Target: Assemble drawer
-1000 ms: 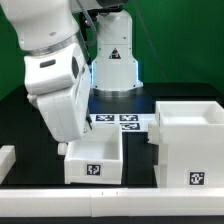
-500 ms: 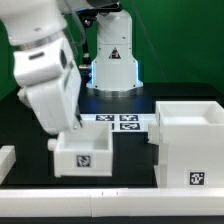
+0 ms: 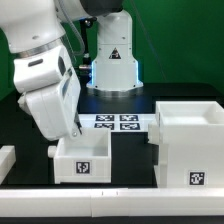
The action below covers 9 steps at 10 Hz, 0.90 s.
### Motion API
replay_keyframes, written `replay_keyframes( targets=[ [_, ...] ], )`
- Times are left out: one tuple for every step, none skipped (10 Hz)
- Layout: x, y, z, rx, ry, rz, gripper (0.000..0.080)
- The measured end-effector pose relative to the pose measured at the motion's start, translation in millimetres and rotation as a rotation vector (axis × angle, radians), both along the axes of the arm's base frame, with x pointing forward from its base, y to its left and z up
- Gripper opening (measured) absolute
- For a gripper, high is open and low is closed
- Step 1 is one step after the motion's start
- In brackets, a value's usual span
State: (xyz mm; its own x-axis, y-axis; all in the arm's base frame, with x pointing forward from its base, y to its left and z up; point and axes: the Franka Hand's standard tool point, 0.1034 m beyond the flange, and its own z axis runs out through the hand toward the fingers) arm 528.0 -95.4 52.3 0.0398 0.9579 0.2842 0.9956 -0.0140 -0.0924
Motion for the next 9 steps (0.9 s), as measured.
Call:
replay_keyframes(
  targets=[
    [7.2, 4.6, -2.6, 0.004, -0.001, -0.006, 0.0039],
    [14.6, 13.3, -2.9, 0.007, 0.001, -0.023, 0.0039],
    [19.4, 24.1, -1.6, 0.009, 0.001, -0.025, 0.0039],
    [21.0, 31.2, -1.4, 0.009, -0.001, -0.024, 0.0039],
    [22.6, 37.4, -1.9, 0.007, 0.0, -0.031, 0.0039],
    [25.7, 44.7, -1.3, 0.005, -0.007, -0.031, 0.0039],
    [28.6, 53.6, -0.7, 0.004, -0.013, -0.029, 0.0039],
    [29.1, 59.6, -1.0, 0.006, -0.016, -0.021, 0.0039],
    [28.1, 60.4, -1.2, 0.005, -0.017, -0.02, 0.0039]
  ],
)
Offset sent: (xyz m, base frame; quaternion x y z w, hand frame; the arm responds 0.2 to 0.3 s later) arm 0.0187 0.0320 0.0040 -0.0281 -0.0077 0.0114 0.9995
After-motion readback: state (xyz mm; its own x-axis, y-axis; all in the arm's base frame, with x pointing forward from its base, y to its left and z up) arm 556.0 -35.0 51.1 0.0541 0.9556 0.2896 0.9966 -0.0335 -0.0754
